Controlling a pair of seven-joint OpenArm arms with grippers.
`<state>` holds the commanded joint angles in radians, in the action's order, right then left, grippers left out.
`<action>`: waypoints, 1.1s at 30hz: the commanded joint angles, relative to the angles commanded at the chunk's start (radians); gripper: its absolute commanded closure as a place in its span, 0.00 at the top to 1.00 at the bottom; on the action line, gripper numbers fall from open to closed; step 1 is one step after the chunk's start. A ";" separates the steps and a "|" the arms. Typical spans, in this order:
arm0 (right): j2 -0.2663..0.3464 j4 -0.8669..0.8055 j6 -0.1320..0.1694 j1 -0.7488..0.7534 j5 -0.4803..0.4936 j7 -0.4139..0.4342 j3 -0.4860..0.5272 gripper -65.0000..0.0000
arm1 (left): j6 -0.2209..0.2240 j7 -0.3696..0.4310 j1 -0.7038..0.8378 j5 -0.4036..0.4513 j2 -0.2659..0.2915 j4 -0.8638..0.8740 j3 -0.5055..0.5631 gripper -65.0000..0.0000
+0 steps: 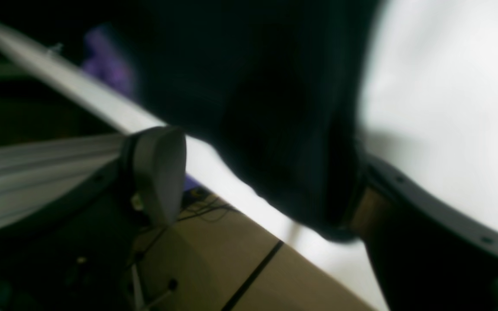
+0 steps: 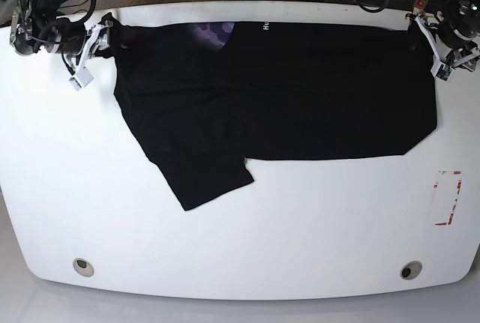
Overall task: Fold the T-shirt properly
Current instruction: 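Release the folded edge and move both grippers to the shirt's sides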
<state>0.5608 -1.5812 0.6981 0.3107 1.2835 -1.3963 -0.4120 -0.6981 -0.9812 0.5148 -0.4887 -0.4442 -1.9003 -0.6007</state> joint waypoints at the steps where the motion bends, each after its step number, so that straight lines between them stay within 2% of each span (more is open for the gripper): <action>1: -0.002 0.000 0.000 -0.003 0.003 0.000 0.000 0.66 | 0.000 -0.008 -0.002 -0.034 -0.014 0.000 0.000 0.79; 3: -0.006 0.006 0.000 -0.026 -0.002 0.000 -0.002 0.65 | 0.000 -0.017 -0.014 -0.129 -0.029 -0.002 0.000 0.79; 5: -0.031 0.006 0.000 -0.064 -0.035 0.005 0.008 0.64 | 0.000 -0.018 -0.044 -0.164 -0.026 -0.003 0.005 0.78; 10: -0.103 0.005 0.000 -0.161 -0.160 0.005 0.011 0.60 | 0.000 -0.055 -0.147 -0.137 0.015 -0.002 0.087 0.69; 13: -0.150 0.005 0.000 -0.207 -0.267 0.004 0.011 0.60 | 0.000 -0.068 -0.172 -0.049 0.023 0.002 0.157 0.69; 18: -0.184 0.005 0.000 -0.227 -0.390 0.004 0.011 0.59 | 0.000 -0.068 -0.167 0.183 0.025 0.035 0.282 0.69; 20: -0.178 0.011 0.000 -0.215 -0.394 0.004 0.006 0.59 | 0.000 -0.063 -0.144 0.282 0.025 0.068 0.301 0.69; 22: -0.160 0.026 0.000 -0.199 -0.394 0.004 0.005 0.59 | 0.000 -0.046 -0.141 0.319 0.020 0.092 0.301 0.69; 24: -0.129 0.034 0.000 -0.189 -0.394 0.010 0.005 0.59 | 0.000 -0.015 -0.137 0.321 0.009 0.109 0.301 0.69; 26: -0.101 0.035 0.000 -0.172 -0.394 0.013 0.002 0.59 | 0.000 0.012 -0.135 0.319 -0.035 0.129 0.299 0.69; 29: -0.074 0.035 0.000 -0.158 -0.394 0.039 -0.008 0.59 | 0.000 0.040 -0.141 0.318 -0.066 0.169 0.282 0.69; 33: -0.043 0.002 0.000 -0.152 -0.387 0.027 -0.015 0.59 | 0.000 0.054 -0.160 0.308 -0.063 0.163 0.224 0.69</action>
<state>0.5178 -1.5796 0.6981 0.1588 0.8968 -1.3694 -0.4273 -0.6981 -0.9275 0.3552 -0.1803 -0.5071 -1.7377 -0.3767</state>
